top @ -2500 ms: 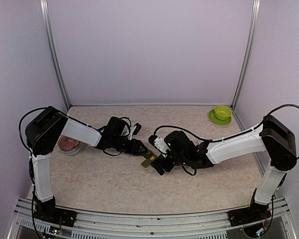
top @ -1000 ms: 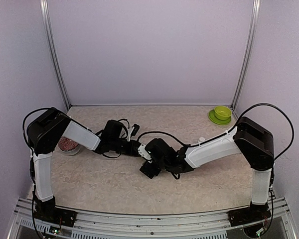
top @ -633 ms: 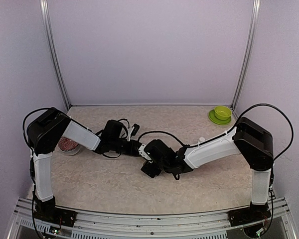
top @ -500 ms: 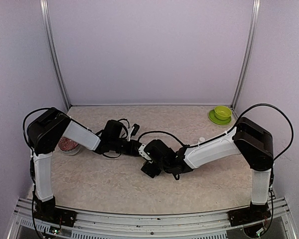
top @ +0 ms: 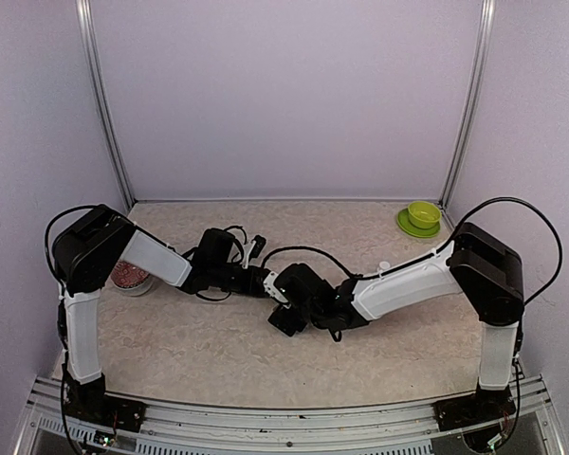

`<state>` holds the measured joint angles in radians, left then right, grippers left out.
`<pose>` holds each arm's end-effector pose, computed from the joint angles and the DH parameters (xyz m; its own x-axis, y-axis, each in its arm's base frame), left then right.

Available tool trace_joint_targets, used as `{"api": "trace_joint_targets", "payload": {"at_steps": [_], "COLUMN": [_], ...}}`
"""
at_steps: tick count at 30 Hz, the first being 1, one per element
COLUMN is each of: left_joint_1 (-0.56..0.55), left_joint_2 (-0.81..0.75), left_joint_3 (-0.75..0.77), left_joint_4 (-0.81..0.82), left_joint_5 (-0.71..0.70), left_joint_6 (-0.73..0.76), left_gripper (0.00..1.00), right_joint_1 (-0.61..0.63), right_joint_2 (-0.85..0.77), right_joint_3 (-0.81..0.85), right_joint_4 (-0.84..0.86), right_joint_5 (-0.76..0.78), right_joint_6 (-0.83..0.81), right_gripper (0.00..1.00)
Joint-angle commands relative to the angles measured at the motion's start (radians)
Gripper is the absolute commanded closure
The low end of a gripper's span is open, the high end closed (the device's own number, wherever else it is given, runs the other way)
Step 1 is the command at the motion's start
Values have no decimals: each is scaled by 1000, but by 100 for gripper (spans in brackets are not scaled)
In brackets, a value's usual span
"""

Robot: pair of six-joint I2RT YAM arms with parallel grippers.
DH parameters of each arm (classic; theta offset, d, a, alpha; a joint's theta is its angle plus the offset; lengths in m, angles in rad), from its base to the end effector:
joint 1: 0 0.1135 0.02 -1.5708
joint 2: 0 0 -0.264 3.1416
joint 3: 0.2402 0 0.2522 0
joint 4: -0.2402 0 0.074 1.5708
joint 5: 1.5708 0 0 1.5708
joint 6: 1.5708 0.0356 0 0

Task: Sort the pills into containers
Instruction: Close the lid of the pill container on the pill container.

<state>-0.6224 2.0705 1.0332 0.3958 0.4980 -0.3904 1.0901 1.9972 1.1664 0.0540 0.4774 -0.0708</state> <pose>0.3208 -0.2511 0.1018 -0.7628 0.1359 -0.6321 0.5762 0.5865 -0.5692 0.2059 0.3595 0.1394 -0.2783 -0.6696 -0.6886 -0.6573 0.6555 -0.3717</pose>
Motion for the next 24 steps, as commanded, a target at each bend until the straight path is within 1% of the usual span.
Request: {"api": "trace_joint_targets", "payload": {"at_steps": [1, 8, 16, 19, 24], "left_joint_1": [-4, -6, -7, -8, -7], "left_joint_2": [56, 57, 60, 62, 61], "left_joint_3": [-11, -9, -7, -6, -4], "left_joint_4": [-99, -100, -101, -101, -103], "left_joint_5": [-15, -15, -13, -13, -14], "left_joint_6": [15, 16, 17, 18, 18], "left_gripper": [69, 69, 69, 69, 69], "right_joint_1": [1, -8, -23, -38, -79], "right_joint_2": [-53, -61, -88, -92, -100], "right_joint_3": [7, 11, -4, -4, -9], "right_joint_4": [15, 4, 6, -5, -24], "right_joint_5": [53, 78, 68, 44, -39], "right_joint_6": [-8, -14, 12, 38, 91], "right_gripper": [0, 0, 0, 0, 0]}}
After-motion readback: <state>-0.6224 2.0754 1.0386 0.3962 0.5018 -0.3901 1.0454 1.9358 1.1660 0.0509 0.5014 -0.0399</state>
